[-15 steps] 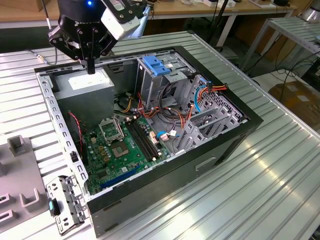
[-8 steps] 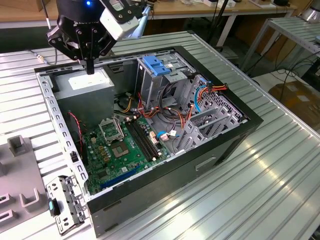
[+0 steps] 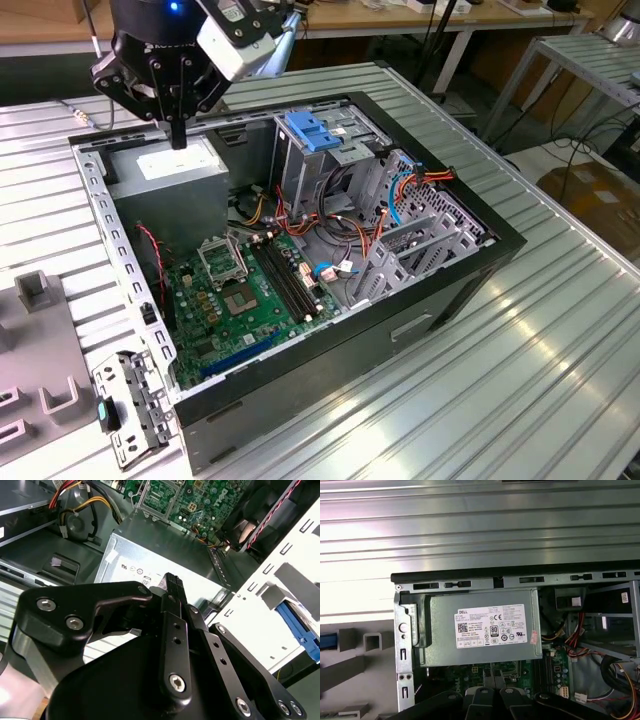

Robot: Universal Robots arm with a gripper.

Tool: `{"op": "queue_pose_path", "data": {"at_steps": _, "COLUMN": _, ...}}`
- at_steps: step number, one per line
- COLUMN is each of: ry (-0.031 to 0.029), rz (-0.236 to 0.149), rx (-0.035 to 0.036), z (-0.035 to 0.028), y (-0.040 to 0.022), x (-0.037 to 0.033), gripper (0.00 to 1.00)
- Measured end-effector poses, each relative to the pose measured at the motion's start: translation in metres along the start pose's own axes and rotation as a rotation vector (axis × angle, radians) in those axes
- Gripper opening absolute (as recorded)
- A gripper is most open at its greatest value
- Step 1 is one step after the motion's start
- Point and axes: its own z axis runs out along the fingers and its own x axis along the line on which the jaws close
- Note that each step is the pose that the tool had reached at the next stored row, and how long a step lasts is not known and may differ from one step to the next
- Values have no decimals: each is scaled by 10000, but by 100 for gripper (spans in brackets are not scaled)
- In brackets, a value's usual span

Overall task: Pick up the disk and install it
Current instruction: 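Reach for the disk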

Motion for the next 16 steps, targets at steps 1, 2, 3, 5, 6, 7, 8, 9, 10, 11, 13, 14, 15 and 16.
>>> {"op": "queue_pose_path", "data": {"at_steps": 1, "ry": 0, "rz": 0, "rx": 0, "z": 0, "y": 0, "x": 3, "gripper": 11}}
{"op": "queue_pose_path", "data": {"at_steps": 2, "ry": 0, "rz": 0, "rx": 0, "z": 0, "y": 0, "x": 7, "gripper": 11}}
{"op": "queue_pose_path", "data": {"at_steps": 3, "ry": 1, "rz": 0, "rx": 0, "z": 0, "y": -1, "x": 10, "gripper": 11}}
{"op": "queue_pose_path", "data": {"at_steps": 5, "ry": 1, "rz": 0, "rx": 0, "z": 0, "y": -1, "x": 18, "gripper": 11}}
{"op": "queue_pose_path", "data": {"at_steps": 6, "ry": 1, "rz": 0, "rx": 0, "z": 0, "y": -2, "x": 20, "gripper": 11}}
{"op": "queue_pose_path", "data": {"at_steps": 7, "ry": 1, "rz": 0, "rx": 0, "z": 0, "y": -2, "x": 22, "gripper": 11}}
{"op": "queue_pose_path", "data": {"at_steps": 8, "ry": 1, "rz": 0, "rx": 0, "z": 0, "y": -2, "x": 24, "gripper": 11}}
{"op": "queue_pose_path", "data": {"at_steps": 9, "ry": 1, "rz": 0, "rx": 0, "z": 0, "y": -2, "x": 26, "gripper": 11}}
{"op": "queue_pose_path", "data": {"at_steps": 10, "ry": 2, "rz": 1, "rx": 0, "z": 0, "y": -2, "x": 29, "gripper": 11}}
{"op": "queue_pose_path", "data": {"at_steps": 11, "ry": 2, "rz": 0, "rx": 0, "z": 0, "y": -2, "x": 30, "gripper": 11}}
{"op": "queue_pose_path", "data": {"at_steps": 13, "ry": 2, "rz": 0, "rx": 0, "z": 0, "y": -3, "x": 33, "gripper": 11}}
{"op": "queue_pose_path", "data": {"at_steps": 14, "ry": 2, "rz": 0, "rx": 0, "z": 0, "y": -3, "x": 35, "gripper": 11}}
{"op": "queue_pose_path", "data": {"at_steps": 15, "ry": 2, "rz": 0, "rx": 0, "z": 0, "y": -3, "x": 38, "gripper": 11}}
{"op": "queue_pose_path", "data": {"at_steps": 16, "ry": 2, "rz": 0, "rx": 0, "z": 0, "y": -3, "x": 39, "gripper": 11}}
